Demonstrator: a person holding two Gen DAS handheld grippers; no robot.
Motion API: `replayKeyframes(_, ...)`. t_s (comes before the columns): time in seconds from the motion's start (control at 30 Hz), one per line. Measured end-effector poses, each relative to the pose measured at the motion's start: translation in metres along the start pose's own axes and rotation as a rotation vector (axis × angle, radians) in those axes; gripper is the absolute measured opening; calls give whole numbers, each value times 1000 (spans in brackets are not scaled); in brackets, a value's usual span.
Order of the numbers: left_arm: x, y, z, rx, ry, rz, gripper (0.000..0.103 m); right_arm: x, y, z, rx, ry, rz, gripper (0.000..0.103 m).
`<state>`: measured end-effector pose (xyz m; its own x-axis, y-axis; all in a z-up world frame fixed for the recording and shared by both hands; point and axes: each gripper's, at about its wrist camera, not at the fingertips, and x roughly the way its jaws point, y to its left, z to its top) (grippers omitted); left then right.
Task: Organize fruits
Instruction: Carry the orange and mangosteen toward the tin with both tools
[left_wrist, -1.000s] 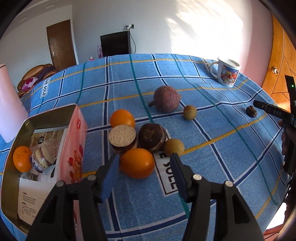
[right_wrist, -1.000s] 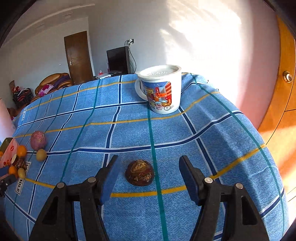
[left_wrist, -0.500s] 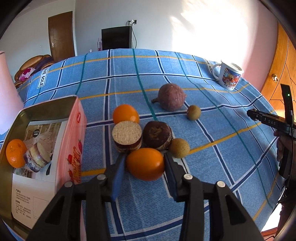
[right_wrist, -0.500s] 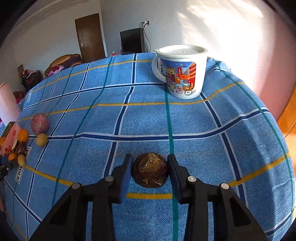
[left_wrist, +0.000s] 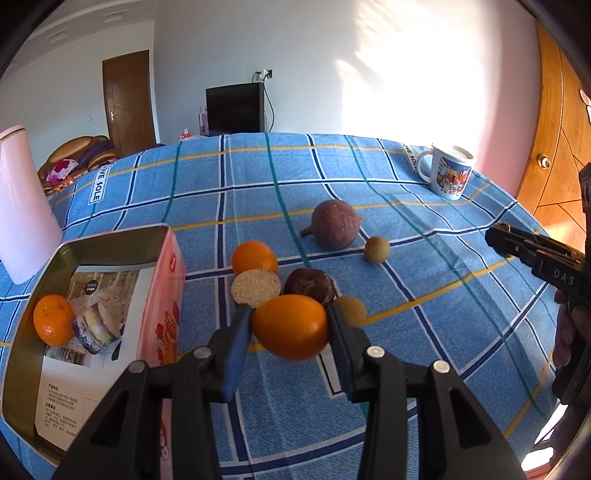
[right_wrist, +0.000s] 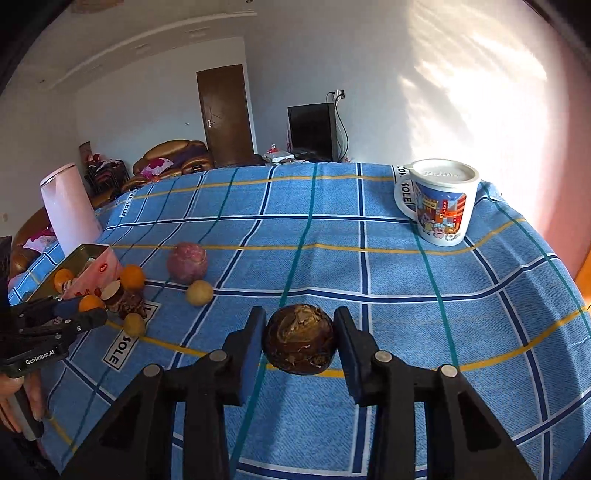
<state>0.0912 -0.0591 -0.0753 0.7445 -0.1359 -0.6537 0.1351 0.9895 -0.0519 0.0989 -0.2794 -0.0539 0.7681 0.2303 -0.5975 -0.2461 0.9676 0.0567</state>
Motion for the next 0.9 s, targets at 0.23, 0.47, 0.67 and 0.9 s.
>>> replayKeyframes(0.23, -10, 2, 0, -5, -57, 29, 43, 1, 29, -7, -19, -35, 29, 40)
replayKeyframes(0.47, -16, 3, -1, -11, -97, 42, 43, -6, 40, -8, -35, -79, 33, 40)
replayKeyframes(0.67, -23, 3, -2, -12, -134, 51, 43, -12, 46, -9, -48, -113, 31, 40)
replayKeyframes(0.9, -30, 3, -4, -20, -174, 62, 43, -19, 54, -11, -56, -153, 52, 40)
